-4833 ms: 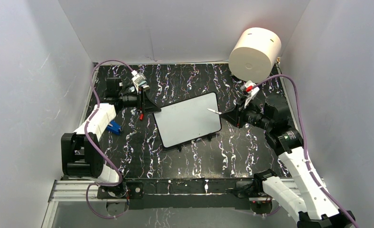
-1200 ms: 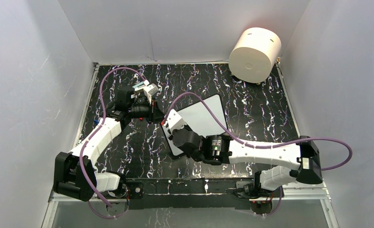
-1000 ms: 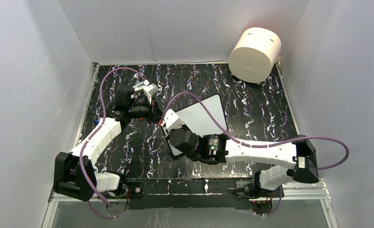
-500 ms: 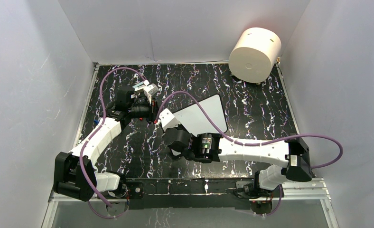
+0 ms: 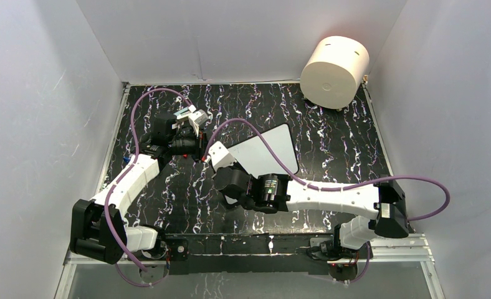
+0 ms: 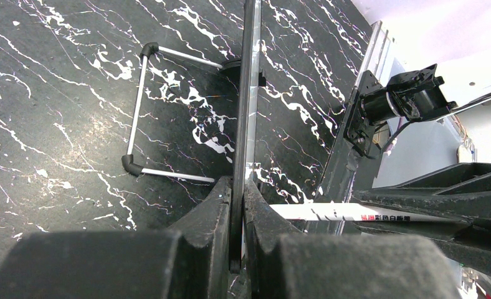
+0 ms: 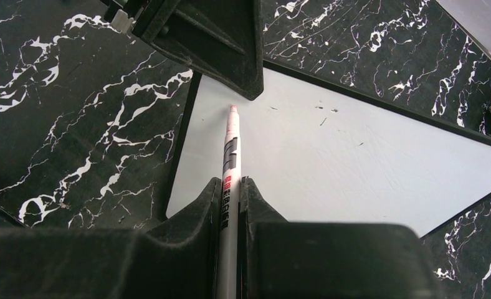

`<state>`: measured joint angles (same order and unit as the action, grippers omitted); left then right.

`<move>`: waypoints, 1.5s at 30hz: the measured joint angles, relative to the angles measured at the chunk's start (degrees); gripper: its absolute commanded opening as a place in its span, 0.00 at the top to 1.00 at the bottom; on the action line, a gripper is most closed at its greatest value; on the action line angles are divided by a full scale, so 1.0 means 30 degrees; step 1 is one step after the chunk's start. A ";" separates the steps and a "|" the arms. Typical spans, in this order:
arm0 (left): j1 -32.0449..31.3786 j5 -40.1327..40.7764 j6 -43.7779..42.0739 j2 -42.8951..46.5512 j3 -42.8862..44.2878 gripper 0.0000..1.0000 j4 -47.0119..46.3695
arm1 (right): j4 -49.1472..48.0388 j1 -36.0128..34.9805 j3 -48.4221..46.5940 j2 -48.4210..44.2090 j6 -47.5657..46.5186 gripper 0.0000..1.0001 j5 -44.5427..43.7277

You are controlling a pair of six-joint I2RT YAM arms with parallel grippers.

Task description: Write a sentence on the whiteboard

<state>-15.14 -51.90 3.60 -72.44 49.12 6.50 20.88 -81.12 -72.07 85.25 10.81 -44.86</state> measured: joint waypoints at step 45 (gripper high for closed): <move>-0.0022 -0.0073 -0.0066 -0.0036 0.0000 1.00 0.0058 | 0.1486 -0.0007 -0.0991 0.1035 0.0823 1.00 0.0022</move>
<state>-15.20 -52.12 3.40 -72.55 49.12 6.68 25.34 -81.14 -75.05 88.36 13.28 -44.80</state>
